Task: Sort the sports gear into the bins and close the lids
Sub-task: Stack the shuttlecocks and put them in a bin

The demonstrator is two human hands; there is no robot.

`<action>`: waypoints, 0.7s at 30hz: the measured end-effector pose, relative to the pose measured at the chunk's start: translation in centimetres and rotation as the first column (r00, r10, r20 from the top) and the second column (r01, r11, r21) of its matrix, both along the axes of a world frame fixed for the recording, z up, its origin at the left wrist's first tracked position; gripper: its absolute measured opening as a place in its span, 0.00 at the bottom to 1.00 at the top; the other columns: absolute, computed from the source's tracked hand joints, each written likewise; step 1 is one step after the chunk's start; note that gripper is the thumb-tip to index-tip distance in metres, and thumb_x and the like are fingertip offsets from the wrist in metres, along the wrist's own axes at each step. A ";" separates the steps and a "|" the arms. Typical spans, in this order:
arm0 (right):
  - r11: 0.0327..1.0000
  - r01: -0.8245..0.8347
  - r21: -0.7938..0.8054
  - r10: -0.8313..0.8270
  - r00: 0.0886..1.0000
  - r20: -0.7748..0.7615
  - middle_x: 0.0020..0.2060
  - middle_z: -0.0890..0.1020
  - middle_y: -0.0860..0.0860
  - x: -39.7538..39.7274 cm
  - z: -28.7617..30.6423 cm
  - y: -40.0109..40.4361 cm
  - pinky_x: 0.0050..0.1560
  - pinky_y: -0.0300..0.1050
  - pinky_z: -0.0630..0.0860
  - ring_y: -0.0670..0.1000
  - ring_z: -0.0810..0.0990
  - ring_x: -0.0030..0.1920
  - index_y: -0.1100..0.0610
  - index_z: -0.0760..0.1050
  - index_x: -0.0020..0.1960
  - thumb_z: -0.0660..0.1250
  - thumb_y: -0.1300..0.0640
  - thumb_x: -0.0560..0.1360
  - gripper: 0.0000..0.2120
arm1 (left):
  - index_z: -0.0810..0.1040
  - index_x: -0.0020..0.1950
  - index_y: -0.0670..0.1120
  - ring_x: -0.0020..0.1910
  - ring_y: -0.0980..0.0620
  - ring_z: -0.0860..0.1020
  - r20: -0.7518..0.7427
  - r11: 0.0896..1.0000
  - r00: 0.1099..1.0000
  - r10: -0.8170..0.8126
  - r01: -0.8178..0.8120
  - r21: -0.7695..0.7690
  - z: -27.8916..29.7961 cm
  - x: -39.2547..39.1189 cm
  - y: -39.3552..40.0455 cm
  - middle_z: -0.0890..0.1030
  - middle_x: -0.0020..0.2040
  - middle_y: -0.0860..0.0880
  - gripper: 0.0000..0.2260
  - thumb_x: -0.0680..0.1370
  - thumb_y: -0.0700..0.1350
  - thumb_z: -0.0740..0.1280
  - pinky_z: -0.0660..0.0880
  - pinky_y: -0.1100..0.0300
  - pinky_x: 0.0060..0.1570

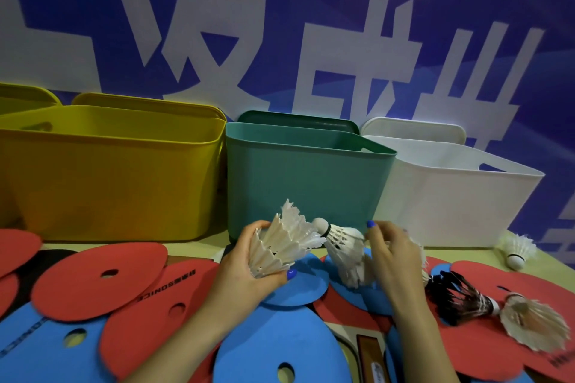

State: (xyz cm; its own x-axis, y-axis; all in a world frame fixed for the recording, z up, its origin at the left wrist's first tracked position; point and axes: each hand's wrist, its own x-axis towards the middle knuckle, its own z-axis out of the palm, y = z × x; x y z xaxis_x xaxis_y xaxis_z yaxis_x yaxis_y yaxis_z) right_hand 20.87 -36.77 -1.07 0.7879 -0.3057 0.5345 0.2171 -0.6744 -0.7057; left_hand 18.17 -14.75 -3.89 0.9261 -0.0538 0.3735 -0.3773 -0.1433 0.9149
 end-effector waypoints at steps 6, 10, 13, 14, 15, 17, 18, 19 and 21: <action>0.925 -0.379 -0.001 0.373 0.912 -0.169 0.49 0.79 0.39 -0.2 -0.7 0.9 0.53 0.33 0.71 0.36 0.76 0.52 0.48 0.76 0.54 0.65 0.48 0.75 0.10 | 0.69 0.58 0.59 0.51 0.60 0.79 0.008 1.000 1.000 -0.016 0.016 0.015 0.2 -0.1 0.0 0.78 0.51 0.64 0.28 0.67 0.37 0.77 0.75 0.67 0.46; 0.938 -0.335 -0.090 0.315 0.930 -0.188 0.49 0.76 0.44 0.4 -1.3 0.6 0.54 0.36 0.70 0.43 0.76 0.52 0.49 0.76 0.55 0.71 0.53 0.72 0.12 | 0.69 0.58 0.60 0.51 0.60 0.78 0.017 1.000 1.000 0.006 -0.006 0.013 0.3 -0.1 0.1 0.78 0.51 0.62 0.28 0.62 0.46 0.76 0.75 0.67 0.46; 0.930 -0.343 -0.132 0.317 0.930 -0.187 0.49 0.73 0.47 0.4 -1.3 0.6 0.48 0.28 0.66 0.40 0.73 0.50 0.47 0.70 0.62 0.71 0.54 0.71 0.21 | 0.69 0.58 0.61 0.49 0.62 0.78 0.023 0.998 0.999 0.050 -0.049 -0.042 0.5 -0.1 0.2 0.77 0.53 0.59 0.29 0.61 0.47 0.75 0.75 0.67 0.44; 0.928 -0.344 -0.142 0.317 0.930 -0.183 0.49 0.72 0.47 0.4 -1.4 0.6 0.47 0.29 0.66 0.41 0.72 0.50 0.45 0.67 0.64 0.71 0.53 0.71 0.24 | 0.69 0.57 0.61 0.48 0.64 0.78 0.029 0.996 0.997 0.069 -0.067 -0.064 0.7 -0.1 0.3 0.77 0.52 0.59 0.28 0.60 0.47 0.74 0.75 0.69 0.43; 0.925 -0.347 -0.159 0.317 0.930 -0.185 0.50 0.70 0.47 0.4 -1.5 0.8 0.48 0.31 0.65 0.43 0.71 0.51 0.45 0.66 0.66 0.72 0.53 0.71 0.26 | 0.69 0.56 0.61 0.47 0.65 0.78 0.034 0.993 0.996 0.088 -0.084 -0.084 0.9 -0.1 0.3 0.78 0.52 0.59 0.28 0.60 0.47 0.74 0.75 0.70 0.42; 0.913 -0.353 -0.206 0.313 0.927 -0.206 0.54 0.67 0.48 0.5 -1.8 1.3 0.56 0.34 0.65 0.45 0.69 0.56 0.45 0.64 0.69 0.72 0.52 0.71 0.29 | 0.68 0.56 0.61 0.46 0.67 0.78 0.042 0.986 0.992 0.122 -0.116 -0.121 1.1 0.0 0.6 0.78 0.51 0.59 0.27 0.60 0.47 0.74 0.74 0.72 0.42; 0.905 -0.354 -0.236 0.307 0.928 -0.212 0.56 0.65 0.48 0.7 -2.1 1.7 0.60 0.36 0.65 0.46 0.68 0.58 0.46 0.63 0.70 0.72 0.51 0.71 0.30 | 0.68 0.55 0.60 0.46 0.68 0.78 0.046 0.982 0.989 0.140 -0.133 -0.136 1.2 0.2 0.7 0.78 0.51 0.58 0.27 0.60 0.47 0.74 0.73 0.73 0.42; 0.898 -0.350 -0.265 0.302 0.930 -0.208 0.60 0.64 0.49 0.9 -2.4 2.0 0.64 0.36 0.63 0.47 0.66 0.62 0.47 0.63 0.71 0.72 0.50 0.71 0.32 | 0.68 0.55 0.60 0.45 0.69 0.77 0.053 0.978 0.986 0.156 -0.147 -0.145 1.2 0.3 0.9 0.78 0.51 0.57 0.27 0.60 0.46 0.74 0.73 0.74 0.42; 0.895 -0.341 -0.286 0.295 0.936 -0.192 0.67 0.61 0.51 1.3 -3.0 2.7 0.67 0.36 0.60 0.49 0.62 0.68 0.48 0.60 0.72 0.72 0.50 0.71 0.34 | 0.68 0.54 0.60 0.45 0.69 0.77 0.068 0.977 0.982 0.177 -0.167 -0.135 1.1 0.5 1.0 0.78 0.51 0.57 0.27 0.62 0.44 0.76 0.72 0.74 0.41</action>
